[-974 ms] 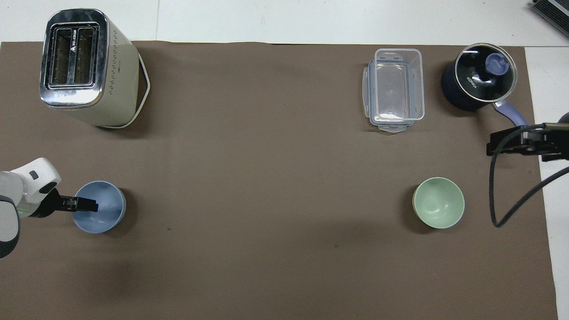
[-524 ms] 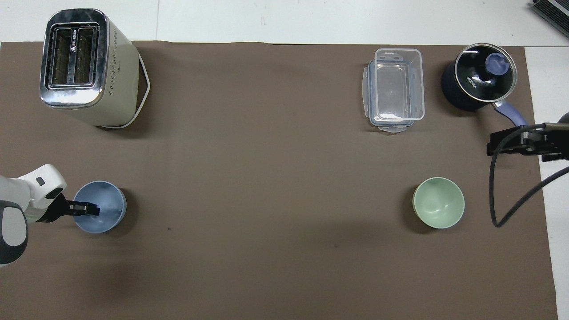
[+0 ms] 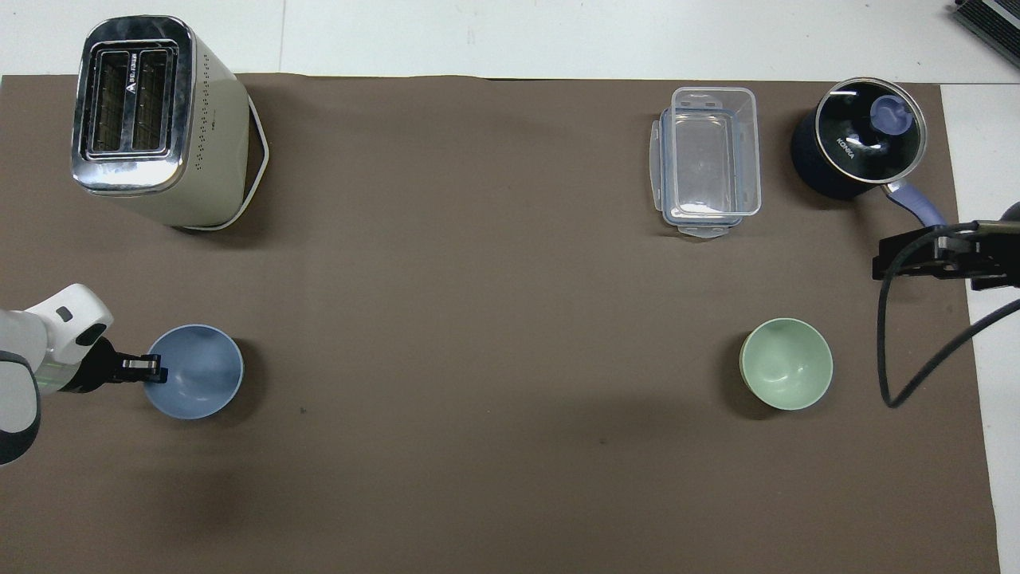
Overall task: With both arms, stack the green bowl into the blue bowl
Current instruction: 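Lower the left gripper onto the blue bowl rim and close it, then slide the blue bowl with the left gripper toward the table center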
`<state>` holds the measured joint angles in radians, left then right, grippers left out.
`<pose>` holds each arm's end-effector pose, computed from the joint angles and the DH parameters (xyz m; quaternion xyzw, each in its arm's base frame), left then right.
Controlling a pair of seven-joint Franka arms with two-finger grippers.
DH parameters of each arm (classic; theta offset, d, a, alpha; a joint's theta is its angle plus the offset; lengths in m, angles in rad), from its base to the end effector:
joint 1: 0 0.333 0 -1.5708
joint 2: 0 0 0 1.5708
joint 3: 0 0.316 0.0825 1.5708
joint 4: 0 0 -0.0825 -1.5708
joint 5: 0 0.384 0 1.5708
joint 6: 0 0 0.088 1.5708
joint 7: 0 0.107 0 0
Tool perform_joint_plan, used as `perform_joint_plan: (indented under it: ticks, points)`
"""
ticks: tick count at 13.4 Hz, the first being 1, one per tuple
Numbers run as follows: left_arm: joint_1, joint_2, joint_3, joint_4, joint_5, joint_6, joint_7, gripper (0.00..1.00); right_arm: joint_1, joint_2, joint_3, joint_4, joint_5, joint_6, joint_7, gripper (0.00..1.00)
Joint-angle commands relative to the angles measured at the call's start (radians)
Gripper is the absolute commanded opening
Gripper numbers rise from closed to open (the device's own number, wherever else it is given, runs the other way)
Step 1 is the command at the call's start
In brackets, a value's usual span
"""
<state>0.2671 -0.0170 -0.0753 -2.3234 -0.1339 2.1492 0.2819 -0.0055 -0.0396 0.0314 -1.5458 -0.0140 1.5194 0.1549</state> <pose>0.4797 0.0875 0.3346 0.9955 -0.0039 -0.0639 0.0693 0.5371 0.0127 0.6533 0.9978 -0.0649 0.0072 0.0070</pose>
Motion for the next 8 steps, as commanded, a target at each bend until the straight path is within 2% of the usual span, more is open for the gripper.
perform_joint_plan:
  ticks: [1,4,8]
  points:
    - [-0.005,0.032,0.0,0.117,-0.001,-0.107,-0.019,0.0,-0.002,-0.011,-0.004,-0.008,0.02,-0.001,0.008,1.0]
    - [-0.043,0.026,-0.011,0.243,-0.001,-0.274,-0.088,0.0,-0.002,-0.011,-0.004,-0.008,0.02,0.001,0.008,1.0]
    - [-0.126,0.02,-0.011,0.387,0.0,-0.393,-0.163,0.0,-0.002,-0.011,-0.004,-0.008,0.02,-0.001,0.009,1.0]
